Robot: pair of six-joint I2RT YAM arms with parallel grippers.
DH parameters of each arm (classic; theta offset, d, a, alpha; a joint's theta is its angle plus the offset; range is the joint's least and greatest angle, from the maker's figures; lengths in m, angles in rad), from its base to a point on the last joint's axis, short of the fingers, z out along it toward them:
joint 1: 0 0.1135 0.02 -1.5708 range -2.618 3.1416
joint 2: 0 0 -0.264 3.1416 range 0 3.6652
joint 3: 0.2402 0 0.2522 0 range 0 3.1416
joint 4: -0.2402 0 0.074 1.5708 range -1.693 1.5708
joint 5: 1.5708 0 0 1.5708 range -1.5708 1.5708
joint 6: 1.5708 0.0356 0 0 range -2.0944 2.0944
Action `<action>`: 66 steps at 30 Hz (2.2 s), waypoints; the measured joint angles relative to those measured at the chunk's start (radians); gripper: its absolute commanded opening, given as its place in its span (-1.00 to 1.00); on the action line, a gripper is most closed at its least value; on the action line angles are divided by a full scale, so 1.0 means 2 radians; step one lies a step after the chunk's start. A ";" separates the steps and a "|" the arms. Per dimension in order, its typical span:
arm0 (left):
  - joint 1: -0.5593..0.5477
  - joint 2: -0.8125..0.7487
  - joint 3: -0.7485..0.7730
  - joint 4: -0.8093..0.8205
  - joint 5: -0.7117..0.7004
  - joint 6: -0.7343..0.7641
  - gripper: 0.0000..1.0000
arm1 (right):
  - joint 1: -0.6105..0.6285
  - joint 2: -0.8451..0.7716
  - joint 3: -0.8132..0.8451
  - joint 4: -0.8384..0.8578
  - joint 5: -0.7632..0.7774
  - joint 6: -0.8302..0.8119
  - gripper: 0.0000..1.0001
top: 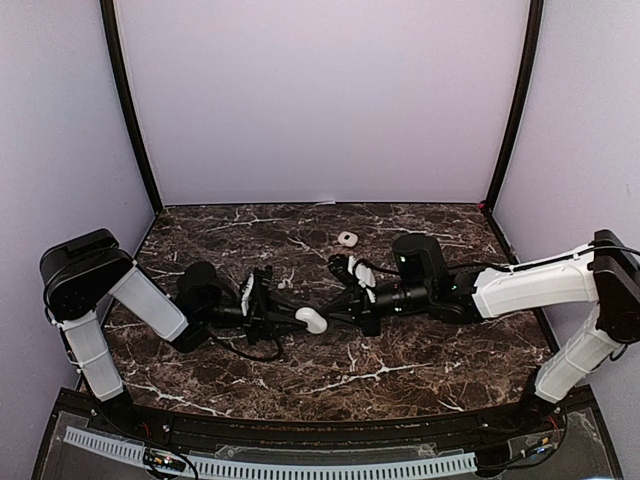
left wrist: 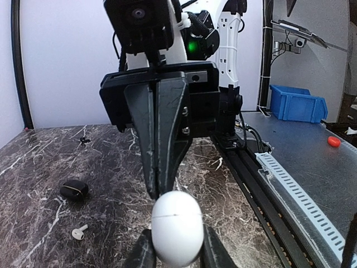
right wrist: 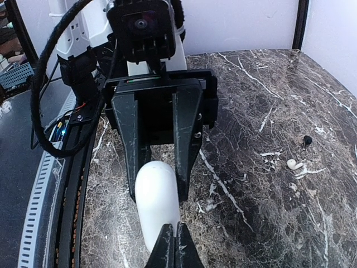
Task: Insert the wireless bluetooth earbuds into the charging case
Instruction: Close the charging case with the earbuds, then place the charging case with the earbuds at the center of the board.
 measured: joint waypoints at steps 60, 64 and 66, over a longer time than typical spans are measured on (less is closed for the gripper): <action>0.150 -0.349 -0.069 -0.498 -0.398 -0.229 -1.00 | -0.102 -0.045 -0.044 0.004 0.411 0.198 -1.00; 0.179 -0.313 -0.062 -0.509 -0.379 -0.246 -1.00 | -0.106 -0.045 -0.056 0.004 0.410 0.195 -1.00; 0.196 -0.294 -0.058 -0.509 -0.365 -0.254 -1.00 | -0.107 -0.045 -0.058 0.004 0.408 0.193 -1.00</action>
